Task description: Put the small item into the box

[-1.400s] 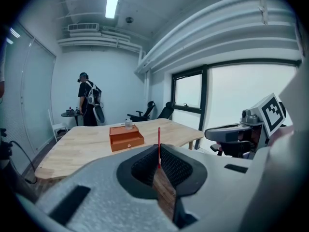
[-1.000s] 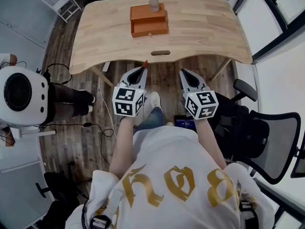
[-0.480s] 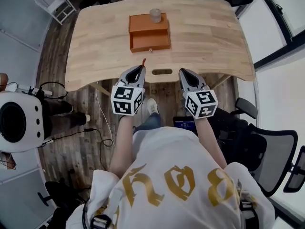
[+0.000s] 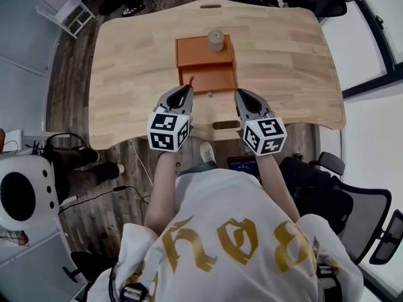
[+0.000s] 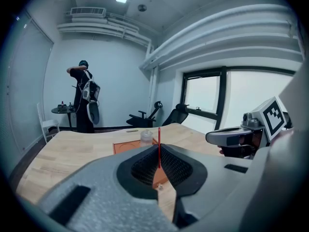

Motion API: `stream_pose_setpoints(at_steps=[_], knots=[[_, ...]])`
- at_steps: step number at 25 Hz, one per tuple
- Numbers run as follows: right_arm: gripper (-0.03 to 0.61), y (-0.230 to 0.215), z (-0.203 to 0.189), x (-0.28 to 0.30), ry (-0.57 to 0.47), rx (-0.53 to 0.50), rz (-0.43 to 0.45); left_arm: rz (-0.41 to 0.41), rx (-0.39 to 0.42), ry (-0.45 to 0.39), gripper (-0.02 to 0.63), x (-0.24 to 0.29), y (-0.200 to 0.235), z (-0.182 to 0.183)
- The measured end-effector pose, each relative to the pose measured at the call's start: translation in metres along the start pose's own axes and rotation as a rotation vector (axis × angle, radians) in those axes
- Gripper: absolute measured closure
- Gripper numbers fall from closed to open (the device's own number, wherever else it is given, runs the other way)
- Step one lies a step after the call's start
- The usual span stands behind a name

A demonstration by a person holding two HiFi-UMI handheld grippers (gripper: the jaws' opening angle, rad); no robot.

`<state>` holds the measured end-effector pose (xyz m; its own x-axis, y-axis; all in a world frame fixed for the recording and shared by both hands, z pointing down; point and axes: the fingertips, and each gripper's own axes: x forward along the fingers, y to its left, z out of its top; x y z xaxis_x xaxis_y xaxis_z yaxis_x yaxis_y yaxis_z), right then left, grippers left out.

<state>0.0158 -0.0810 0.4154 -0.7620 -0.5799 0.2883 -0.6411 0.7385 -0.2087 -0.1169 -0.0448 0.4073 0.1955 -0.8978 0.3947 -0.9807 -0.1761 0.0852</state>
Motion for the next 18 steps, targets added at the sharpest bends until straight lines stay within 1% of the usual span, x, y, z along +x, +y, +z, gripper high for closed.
stream_pose_setpoints(at_steps=[4,8,15,18], knots=[[0.566,-0.005,0.0,0.029,0.015,0.014,-0.025,-0.022,-0.002,0.008,0.594,0.019,0.024,0.002],[0.566,-0.008,0.0,0.044,0.016,0.028,-0.052,-0.033,-0.01,0.022,0.595,0.033,0.045,0.0],[0.566,-0.02,-0.001,0.045,0.023,0.03,-0.085,-0.054,-0.007,0.014,0.595,0.046,0.049,0.004],[0.566,-0.021,-0.002,0.053,0.018,0.039,-0.084,-0.054,-0.002,0.022,0.595,0.049,0.054,0.001]])
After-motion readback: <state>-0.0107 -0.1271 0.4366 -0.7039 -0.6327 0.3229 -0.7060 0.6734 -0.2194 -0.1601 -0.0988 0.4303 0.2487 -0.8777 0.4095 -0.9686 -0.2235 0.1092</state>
